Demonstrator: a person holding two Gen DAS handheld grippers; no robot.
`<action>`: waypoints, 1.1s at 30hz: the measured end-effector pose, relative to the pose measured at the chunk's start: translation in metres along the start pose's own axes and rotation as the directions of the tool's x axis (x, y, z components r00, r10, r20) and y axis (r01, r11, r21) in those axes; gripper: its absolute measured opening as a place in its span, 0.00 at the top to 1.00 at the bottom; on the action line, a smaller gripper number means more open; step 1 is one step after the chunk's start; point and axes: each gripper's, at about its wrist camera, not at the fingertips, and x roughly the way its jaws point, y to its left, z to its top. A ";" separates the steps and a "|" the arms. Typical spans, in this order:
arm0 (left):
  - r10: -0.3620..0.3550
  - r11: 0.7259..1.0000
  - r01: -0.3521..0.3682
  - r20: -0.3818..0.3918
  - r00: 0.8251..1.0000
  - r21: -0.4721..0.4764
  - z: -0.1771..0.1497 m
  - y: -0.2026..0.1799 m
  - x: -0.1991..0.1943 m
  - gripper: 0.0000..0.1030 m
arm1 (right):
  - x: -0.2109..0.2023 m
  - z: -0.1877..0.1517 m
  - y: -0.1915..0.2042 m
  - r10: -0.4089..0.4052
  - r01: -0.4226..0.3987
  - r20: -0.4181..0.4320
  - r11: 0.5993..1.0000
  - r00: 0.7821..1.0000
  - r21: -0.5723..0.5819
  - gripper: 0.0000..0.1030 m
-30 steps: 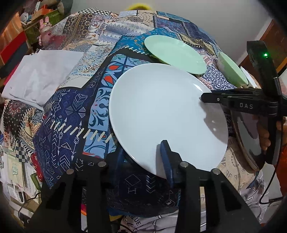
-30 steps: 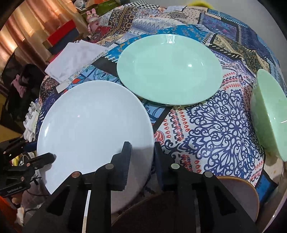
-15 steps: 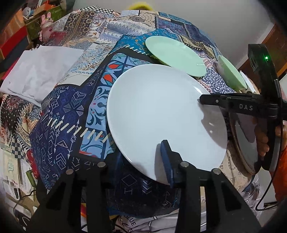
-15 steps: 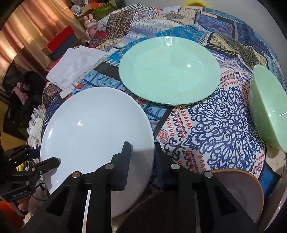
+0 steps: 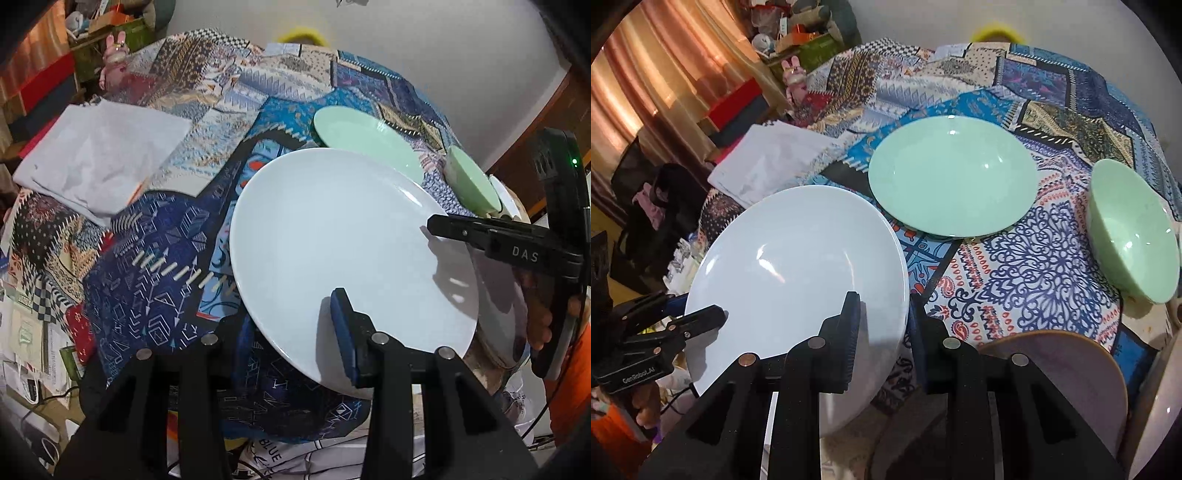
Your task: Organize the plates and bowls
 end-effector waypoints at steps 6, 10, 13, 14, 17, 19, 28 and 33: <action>-0.010 1.000 0.010 0.037 0.999 0.019 0.004 -0.011 -0.015 0.61 | -0.023 -0.007 -0.004 -0.012 0.012 0.051 1.000 0.999 0.010 0.77; -0.014 0.999 0.012 0.063 0.998 0.047 0.008 -0.023 -0.023 0.61 | -0.038 -0.013 -0.009 -0.017 0.015 0.081 0.999 0.997 0.028 0.77; -0.019 0.998 0.014 0.076 0.997 0.066 0.009 -0.032 -0.029 0.61 | -0.047 -0.018 -0.013 -0.023 0.019 0.099 0.999 0.995 0.040 0.77; -0.022 0.997 0.016 0.079 0.997 0.072 0.009 -0.035 -0.030 0.61 | -0.051 -0.020 -0.015 -0.026 0.021 0.106 0.999 0.994 0.044 0.77; -0.032 0.996 0.024 0.087 0.996 0.091 0.009 -0.046 -0.035 0.61 | -0.062 -0.026 -0.020 -0.034 0.026 0.129 0.998 0.991 0.060 0.77; -0.038 0.994 0.029 0.092 0.995 0.103 0.009 -0.053 -0.037 0.61 | -0.068 -0.030 -0.025 -0.035 0.025 0.141 0.997 0.989 0.070 0.77; -0.057 0.987 0.040 0.102 0.993 0.155 0.009 -0.082 -0.043 0.61 | -0.092 -0.049 -0.041 -0.047 0.025 0.187 0.993 0.981 0.117 0.77; -0.065 0.980 0.044 0.108 0.992 0.192 0.008 -0.101 -0.044 0.61 | -0.102 -0.060 -0.053 -0.054 0.024 0.198 0.988 0.979 0.151 0.77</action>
